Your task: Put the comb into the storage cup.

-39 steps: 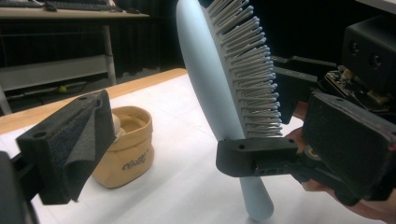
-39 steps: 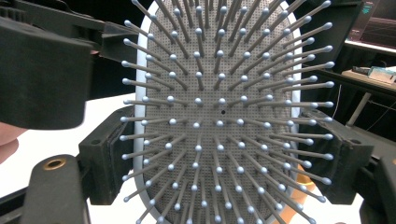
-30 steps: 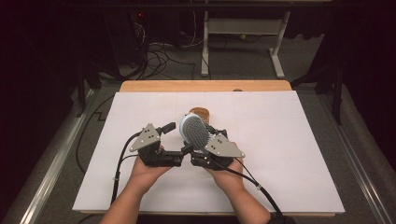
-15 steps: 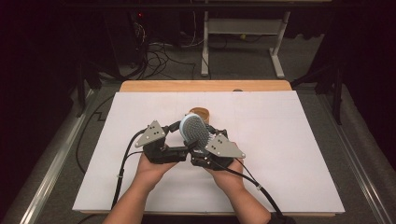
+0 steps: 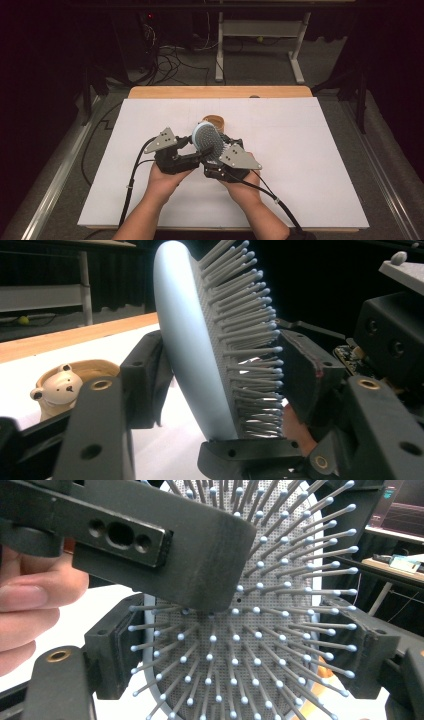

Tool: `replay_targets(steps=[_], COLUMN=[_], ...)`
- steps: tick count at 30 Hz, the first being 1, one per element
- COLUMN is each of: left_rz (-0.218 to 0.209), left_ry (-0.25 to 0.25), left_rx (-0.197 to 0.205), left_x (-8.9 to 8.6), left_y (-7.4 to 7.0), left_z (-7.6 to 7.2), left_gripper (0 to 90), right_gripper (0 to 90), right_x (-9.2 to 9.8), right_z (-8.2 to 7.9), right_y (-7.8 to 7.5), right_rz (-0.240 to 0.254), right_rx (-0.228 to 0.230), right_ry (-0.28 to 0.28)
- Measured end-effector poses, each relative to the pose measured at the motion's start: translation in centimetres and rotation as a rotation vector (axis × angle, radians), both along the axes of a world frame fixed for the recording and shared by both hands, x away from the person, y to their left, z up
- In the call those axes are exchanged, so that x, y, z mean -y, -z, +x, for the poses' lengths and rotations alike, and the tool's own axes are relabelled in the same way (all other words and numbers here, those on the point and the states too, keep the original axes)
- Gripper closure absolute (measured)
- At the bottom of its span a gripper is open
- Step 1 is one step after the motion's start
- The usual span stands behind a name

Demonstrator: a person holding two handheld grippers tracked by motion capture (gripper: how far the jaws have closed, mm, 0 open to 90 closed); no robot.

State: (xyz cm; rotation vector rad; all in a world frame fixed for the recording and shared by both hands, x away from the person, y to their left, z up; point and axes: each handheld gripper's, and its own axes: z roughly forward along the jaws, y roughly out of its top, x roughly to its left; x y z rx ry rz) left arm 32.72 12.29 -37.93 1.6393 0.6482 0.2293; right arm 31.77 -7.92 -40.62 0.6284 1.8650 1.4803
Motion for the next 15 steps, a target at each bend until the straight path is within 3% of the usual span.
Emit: replay_targets(steps=[4,15], left_rz=[-0.006,0.032], left_ry=[-0.004,-0.014], left_rx=[-0.01,-0.009], left_x=[0.05,0.39], left_y=[-0.05,-0.18], left_z=[-0.02,-0.09], left_gripper=[43.8,42.8], right_gripper=[20.6,20.6], right_x=[0.03,0.05], right_z=[-0.02,-0.04], right_y=[-0.01,0.02], right_rz=[-0.002,-0.005], right_rx=[0.005,0.001], right_ry=[0.004,0.006])
